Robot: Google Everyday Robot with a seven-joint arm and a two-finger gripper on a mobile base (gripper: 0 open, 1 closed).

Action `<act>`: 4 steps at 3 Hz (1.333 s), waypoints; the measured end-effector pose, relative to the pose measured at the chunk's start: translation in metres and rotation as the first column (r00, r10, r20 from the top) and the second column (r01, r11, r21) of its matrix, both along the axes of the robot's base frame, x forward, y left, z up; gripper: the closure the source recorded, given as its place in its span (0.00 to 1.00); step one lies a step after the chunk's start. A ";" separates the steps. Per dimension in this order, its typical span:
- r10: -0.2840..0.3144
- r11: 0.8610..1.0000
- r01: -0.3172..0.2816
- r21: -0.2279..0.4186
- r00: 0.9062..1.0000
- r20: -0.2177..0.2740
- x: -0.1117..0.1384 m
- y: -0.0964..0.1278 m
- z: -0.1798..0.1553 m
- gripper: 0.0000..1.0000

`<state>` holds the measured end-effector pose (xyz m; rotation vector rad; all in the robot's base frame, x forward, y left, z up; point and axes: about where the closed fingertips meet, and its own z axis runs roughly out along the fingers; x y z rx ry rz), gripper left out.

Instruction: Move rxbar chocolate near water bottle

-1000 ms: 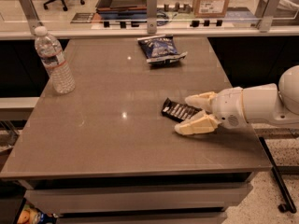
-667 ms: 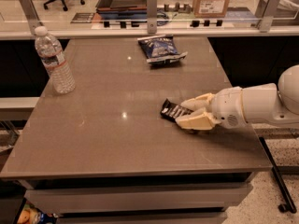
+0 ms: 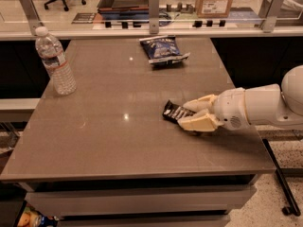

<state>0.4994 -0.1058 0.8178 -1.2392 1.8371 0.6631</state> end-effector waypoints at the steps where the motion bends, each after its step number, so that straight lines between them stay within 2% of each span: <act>1: -0.010 1.000 0.009 -0.026 1.000 -0.021 0.000 0.003 0.010 1.00; 2: -0.057 0.998 0.055 -0.043 0.997 -0.052 0.001 0.010 0.040 1.00; 3: -0.082 0.995 0.079 -0.052 0.995 -0.061 0.005 0.031 0.070 1.00; 4: -0.087 0.994 0.084 -0.072 0.995 -0.037 0.013 0.065 0.091 1.00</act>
Offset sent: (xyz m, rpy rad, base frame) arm 0.0021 0.0134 0.0768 -0.0494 0.1125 -0.1374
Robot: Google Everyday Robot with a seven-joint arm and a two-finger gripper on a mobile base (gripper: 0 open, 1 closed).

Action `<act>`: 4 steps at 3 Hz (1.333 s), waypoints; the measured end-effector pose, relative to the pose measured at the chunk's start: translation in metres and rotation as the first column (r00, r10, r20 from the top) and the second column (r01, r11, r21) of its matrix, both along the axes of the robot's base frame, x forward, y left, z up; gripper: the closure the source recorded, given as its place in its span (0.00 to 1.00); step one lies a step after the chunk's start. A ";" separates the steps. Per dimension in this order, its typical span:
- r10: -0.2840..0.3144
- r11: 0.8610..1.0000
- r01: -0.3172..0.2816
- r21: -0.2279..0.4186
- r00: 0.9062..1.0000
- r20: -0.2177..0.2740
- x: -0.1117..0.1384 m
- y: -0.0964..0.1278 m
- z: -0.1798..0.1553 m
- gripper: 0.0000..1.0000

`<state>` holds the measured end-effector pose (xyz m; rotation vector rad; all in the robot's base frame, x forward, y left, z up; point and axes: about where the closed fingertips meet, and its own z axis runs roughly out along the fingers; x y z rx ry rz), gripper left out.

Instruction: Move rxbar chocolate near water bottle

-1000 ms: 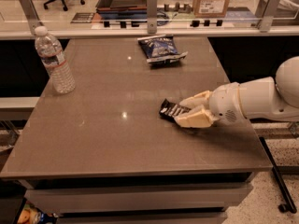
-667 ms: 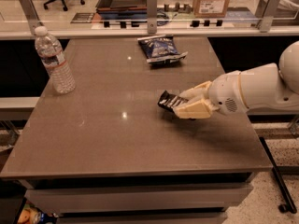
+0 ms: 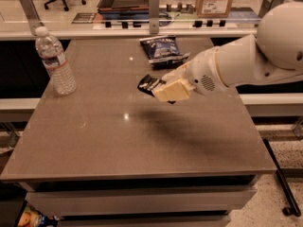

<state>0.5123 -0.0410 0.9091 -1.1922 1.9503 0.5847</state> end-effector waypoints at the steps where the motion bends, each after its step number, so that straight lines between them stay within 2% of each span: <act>1: 0.027 0.999 -0.027 -0.021 0.999 0.023 0.015 0.040 0.006 1.00; 2: 0.055 0.997 -0.053 -0.051 0.998 0.040 0.031 0.074 0.003 1.00; 3: 0.073 0.994 -0.068 -0.085 0.996 0.051 0.047 0.102 -0.009 1.00; 4: 0.087 0.993 -0.081 -0.091 0.995 0.057 0.060 0.124 -0.023 1.00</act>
Offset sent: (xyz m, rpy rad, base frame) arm 0.0555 0.1159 -0.0033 -0.0904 -0.0627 0.0865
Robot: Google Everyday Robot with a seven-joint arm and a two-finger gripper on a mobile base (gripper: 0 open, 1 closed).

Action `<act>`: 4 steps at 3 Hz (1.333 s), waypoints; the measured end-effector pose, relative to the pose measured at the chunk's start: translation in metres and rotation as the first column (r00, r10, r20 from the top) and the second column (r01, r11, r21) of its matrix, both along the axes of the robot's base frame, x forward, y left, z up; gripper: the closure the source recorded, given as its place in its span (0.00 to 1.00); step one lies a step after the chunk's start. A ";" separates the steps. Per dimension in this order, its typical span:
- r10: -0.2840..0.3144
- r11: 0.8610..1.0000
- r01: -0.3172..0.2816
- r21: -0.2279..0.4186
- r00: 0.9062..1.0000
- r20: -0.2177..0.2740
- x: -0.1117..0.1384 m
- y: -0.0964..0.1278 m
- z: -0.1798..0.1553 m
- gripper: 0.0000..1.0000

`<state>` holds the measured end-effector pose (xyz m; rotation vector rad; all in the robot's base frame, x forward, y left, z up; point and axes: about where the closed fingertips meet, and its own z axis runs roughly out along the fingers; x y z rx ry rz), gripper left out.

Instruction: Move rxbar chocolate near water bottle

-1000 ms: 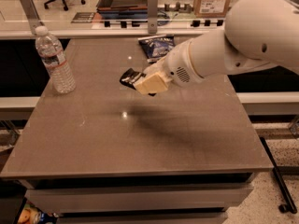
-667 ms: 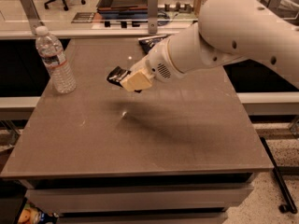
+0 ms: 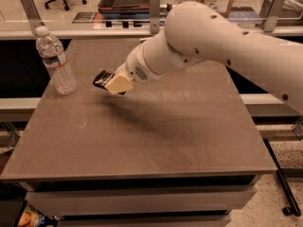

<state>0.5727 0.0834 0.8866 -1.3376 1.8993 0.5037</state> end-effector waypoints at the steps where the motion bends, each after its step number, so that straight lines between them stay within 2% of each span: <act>1: 0.014 1.000 -0.014 0.022 1.000 0.007 0.005 0.024 -0.014 1.00; 3: 0.026 0.996 -0.028 0.086 0.999 0.024 0.021 0.058 -0.029 1.00; 4: 0.029 0.996 -0.031 0.086 0.999 0.025 0.020 0.060 -0.028 0.83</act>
Offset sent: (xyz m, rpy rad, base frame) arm 0.0222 0.0638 -0.0395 0.1179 -0.0144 0.0308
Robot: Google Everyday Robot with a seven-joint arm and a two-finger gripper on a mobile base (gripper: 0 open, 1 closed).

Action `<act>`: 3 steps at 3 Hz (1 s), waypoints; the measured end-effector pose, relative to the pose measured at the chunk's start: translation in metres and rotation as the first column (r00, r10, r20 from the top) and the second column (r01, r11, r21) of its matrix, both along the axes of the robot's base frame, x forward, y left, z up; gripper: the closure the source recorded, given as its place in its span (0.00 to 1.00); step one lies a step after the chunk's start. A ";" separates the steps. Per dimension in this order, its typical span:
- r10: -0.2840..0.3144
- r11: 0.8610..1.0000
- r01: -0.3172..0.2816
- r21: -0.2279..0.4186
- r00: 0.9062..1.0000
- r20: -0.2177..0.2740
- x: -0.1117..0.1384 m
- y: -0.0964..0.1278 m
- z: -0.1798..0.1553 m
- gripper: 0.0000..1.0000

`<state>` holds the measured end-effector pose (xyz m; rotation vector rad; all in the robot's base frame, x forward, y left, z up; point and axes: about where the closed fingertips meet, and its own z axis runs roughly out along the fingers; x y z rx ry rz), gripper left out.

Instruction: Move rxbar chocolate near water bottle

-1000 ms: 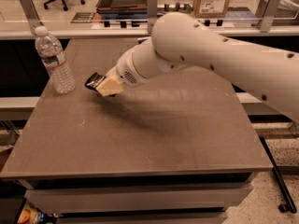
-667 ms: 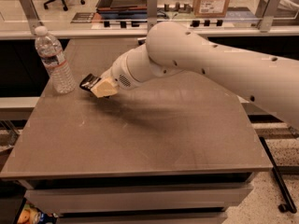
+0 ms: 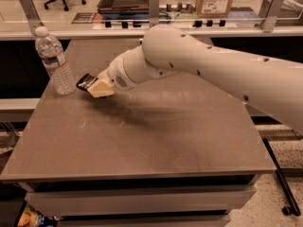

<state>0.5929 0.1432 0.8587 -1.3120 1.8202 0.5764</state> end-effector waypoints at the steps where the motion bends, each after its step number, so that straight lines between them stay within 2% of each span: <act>1: 0.003 1.000 -0.003 0.000 1.000 0.001 -0.001 0.002 0.001 0.60; 3: 0.010 1.000 -0.010 -0.001 1.000 0.004 -0.003 0.005 0.002 0.14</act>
Offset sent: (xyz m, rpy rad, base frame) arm -0.0010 0.0016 0.0007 -0.0003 -0.0013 0.0030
